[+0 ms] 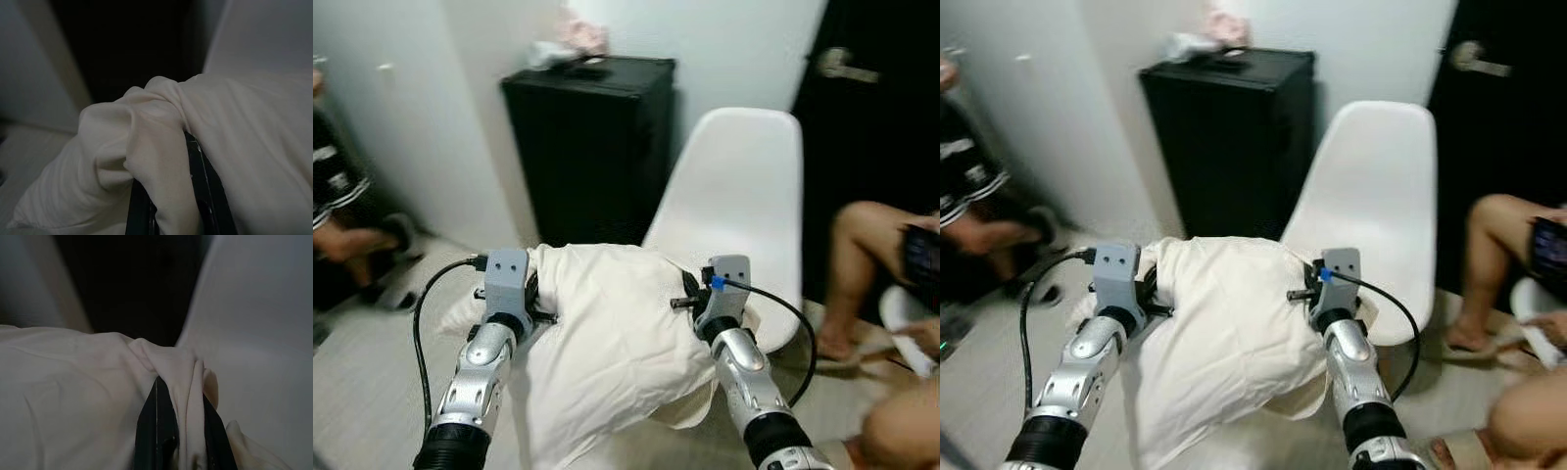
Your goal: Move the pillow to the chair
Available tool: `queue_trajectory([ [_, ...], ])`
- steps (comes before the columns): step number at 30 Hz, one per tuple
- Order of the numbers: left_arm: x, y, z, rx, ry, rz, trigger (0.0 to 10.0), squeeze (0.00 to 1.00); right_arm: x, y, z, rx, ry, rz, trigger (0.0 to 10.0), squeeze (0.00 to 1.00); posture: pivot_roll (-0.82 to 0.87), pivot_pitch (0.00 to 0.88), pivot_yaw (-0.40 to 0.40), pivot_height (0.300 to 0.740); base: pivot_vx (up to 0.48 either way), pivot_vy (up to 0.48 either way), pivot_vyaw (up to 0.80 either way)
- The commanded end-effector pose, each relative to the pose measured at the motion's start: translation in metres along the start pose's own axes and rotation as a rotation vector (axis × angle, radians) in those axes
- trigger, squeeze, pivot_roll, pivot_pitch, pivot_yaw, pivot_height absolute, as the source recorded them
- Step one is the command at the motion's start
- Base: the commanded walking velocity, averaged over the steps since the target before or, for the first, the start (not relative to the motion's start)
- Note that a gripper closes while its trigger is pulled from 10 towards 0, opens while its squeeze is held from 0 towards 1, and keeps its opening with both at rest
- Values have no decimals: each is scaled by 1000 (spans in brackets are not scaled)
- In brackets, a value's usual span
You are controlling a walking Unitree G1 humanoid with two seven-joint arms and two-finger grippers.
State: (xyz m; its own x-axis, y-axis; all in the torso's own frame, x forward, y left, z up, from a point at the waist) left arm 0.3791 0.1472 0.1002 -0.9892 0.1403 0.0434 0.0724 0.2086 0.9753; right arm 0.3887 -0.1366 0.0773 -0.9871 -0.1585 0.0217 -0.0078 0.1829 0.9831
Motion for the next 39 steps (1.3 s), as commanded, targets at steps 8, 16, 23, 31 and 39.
queue_trajectory([
  [8,4,7,7,-14,24,-42,10000,0,-5,6,17,-38,43,-15,10000,0,15,42,47,740,0,0,-800],
  [16,4,7,5,-15,20,-40,10000,0,-5,5,18,-41,48,-8,10000,0,18,41,44,740,0,0,-800],
  [23,4,5,4,7,10,-31,10000,0,-6,5,18,-44,47,-6,10000,0,17,39,42,740,0,0,-800],
  [31,5,4,7,-9,33,-30,10000,0,-6,4,24,-72,83,-2,10000,0,16,45,31,740,0,0,-778],
  [39,6,7,7,-11,36,-53,10000,0,-5,3,35,-55,140,-5,10000,0,16,45,20,740,0,0,0],
])
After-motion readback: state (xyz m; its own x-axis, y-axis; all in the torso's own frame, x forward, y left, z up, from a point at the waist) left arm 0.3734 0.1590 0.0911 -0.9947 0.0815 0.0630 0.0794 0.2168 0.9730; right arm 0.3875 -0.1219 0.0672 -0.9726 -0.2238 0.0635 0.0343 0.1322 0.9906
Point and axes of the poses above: a point about 5 cm out from each wrist's last joint towards the gripper, its own x axis pointing back from the gripper into the wrist, its own y axis along the axis of the wrist's last joint, z = x × y, the point moved 6 cm from there along -x, pointing out of the wrist towards the gripper, and after that the axes turned 14 degrees about x, right-handed, at the moved point
